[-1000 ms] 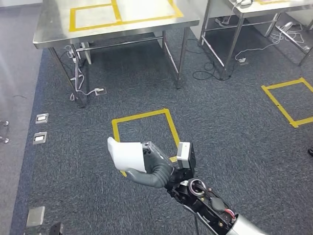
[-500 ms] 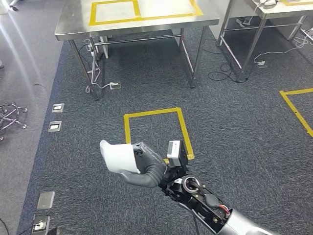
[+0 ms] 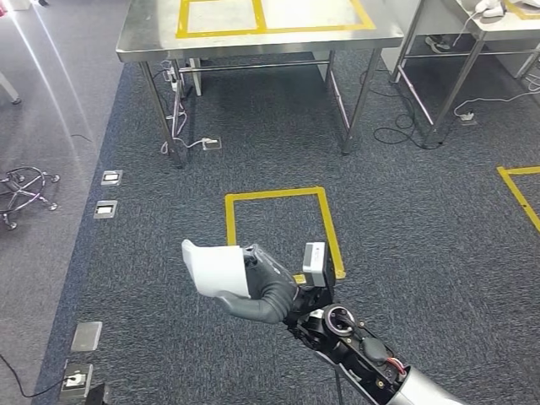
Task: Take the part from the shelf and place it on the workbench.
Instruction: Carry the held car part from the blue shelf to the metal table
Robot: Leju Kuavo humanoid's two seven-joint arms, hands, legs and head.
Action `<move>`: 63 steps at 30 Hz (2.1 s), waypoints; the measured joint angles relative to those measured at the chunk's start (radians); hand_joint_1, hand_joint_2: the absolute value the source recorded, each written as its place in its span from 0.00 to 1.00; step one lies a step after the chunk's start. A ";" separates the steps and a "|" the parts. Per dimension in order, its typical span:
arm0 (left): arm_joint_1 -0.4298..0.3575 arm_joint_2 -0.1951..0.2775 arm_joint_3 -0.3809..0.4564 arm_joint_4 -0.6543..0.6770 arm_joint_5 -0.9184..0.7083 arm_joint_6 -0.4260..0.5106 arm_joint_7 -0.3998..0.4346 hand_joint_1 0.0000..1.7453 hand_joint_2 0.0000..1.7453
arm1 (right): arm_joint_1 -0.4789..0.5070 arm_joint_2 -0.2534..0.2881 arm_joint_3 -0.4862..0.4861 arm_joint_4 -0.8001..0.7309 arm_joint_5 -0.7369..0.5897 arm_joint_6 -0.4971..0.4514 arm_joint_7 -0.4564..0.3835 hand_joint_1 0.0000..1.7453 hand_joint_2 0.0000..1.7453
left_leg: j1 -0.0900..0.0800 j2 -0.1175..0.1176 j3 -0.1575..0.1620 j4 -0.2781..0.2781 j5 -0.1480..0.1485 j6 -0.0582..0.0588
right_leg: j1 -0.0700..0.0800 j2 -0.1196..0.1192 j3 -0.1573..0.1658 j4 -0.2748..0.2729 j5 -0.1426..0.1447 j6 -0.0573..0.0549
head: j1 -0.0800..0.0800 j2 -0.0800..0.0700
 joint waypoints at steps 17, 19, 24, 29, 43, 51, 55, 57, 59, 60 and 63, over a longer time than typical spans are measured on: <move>0.000 0.000 0.000 0.000 0.002 0.001 0.001 0.00 1.00 | 0.000 0.000 0.000 0.000 -0.001 0.007 0.000 1.00 1.00 | 0.003 0.000 0.002 -0.002 0.000 -0.001 | 0.006 0.000 0.000 0.002 -0.004 0.004 | -0.010 0.000; 0.000 0.000 0.000 0.000 0.002 0.001 0.001 0.00 1.00 | 0.000 0.001 0.000 0.000 -0.002 0.008 -0.001 1.00 1.00 | 0.003 0.000 0.002 -0.002 0.000 -0.001 | 0.006 0.000 0.000 0.002 -0.004 0.003 | -0.010 0.000; 0.000 0.000 0.001 0.000 0.002 0.000 0.001 0.00 1.00 | -0.001 0.002 0.000 0.001 -0.002 0.008 -0.001 1.00 1.00 | 0.003 0.000 0.002 -0.002 0.000 -0.001 | 0.006 0.000 0.000 0.002 -0.004 0.003 | -0.010 0.000; 0.000 0.000 0.001 0.000 0.002 -0.001 0.001 0.00 1.00 | -0.001 0.002 0.000 0.001 -0.002 0.007 -0.004 1.00 1.00 | 0.003 0.000 0.002 -0.001 0.000 -0.001 | 0.006 0.000 0.000 0.002 -0.004 0.003 | -0.009 0.000; -0.002 0.004 0.001 0.001 0.001 -0.003 0.001 0.00 1.00 | -0.004 0.011 0.000 0.002 -0.002 0.008 -0.008 1.00 1.00 | 0.013 -0.011 0.039 -0.042 0.005 0.025 | -0.005 0.050 -0.076 0.184 -0.092 0.020 | -0.003 0.000; -0.003 0.006 0.002 0.002 0.001 -0.005 0.001 0.00 1.00 | 0.002 0.011 0.001 0.010 -0.001 0.010 -0.009 1.00 1.00 | 0.021 -0.046 0.063 -0.021 -0.031 -0.018 | -0.021 0.071 -0.053 0.049 0.033 0.027 | 0.025 0.000; -0.002 0.006 0.002 0.002 0.002 -0.004 0.001 0.00 1.00 | 0.000 0.013 0.000 0.010 -0.001 0.012 -0.009 1.00 1.00 | 0.025 -0.045 0.054 -0.010 -0.039 -0.041 | -0.015 0.075 -0.045 0.040 0.019 -0.005 | 0.012 0.000; -0.004 0.005 0.002 0.002 0.002 -0.004 0.001 0.00 1.00 | -0.003 0.014 0.000 0.010 -0.001 0.012 -0.010 1.00 1.00 | 0.024 -0.036 0.012 0.073 -0.077 -0.044 | -0.016 0.071 -0.036 0.034 0.017 -0.017 | -0.005 0.000; -0.004 0.005 0.002 0.002 0.002 -0.004 0.001 0.00 1.00 | -0.004 0.014 0.001 0.012 -0.001 0.013 -0.009 1.00 1.00 | 0.020 -0.030 -0.079 0.222 -0.121 -0.042 | -0.009 0.067 -0.031 0.033 0.012 -0.026 | -0.024 0.000; -0.003 0.005 0.002 0.002 0.002 -0.003 0.001 0.00 1.00 | -0.004 0.014 0.001 0.013 -0.001 0.013 -0.009 1.00 1.00 | 0.018 -0.029 -0.119 0.276 -0.127 -0.039 | -0.006 0.065 -0.028 0.033 0.008 -0.030 | -0.030 0.000; 0.000 0.005 0.002 0.002 0.002 -0.003 0.001 0.00 1.00 | -0.003 0.014 0.003 0.017 -0.001 0.013 -0.009 1.00 1.00 | 0.009 -0.028 -0.127 0.214 -0.039 -0.021 | 0.003 0.065 -0.013 0.033 -0.004 -0.037 | -0.042 0.000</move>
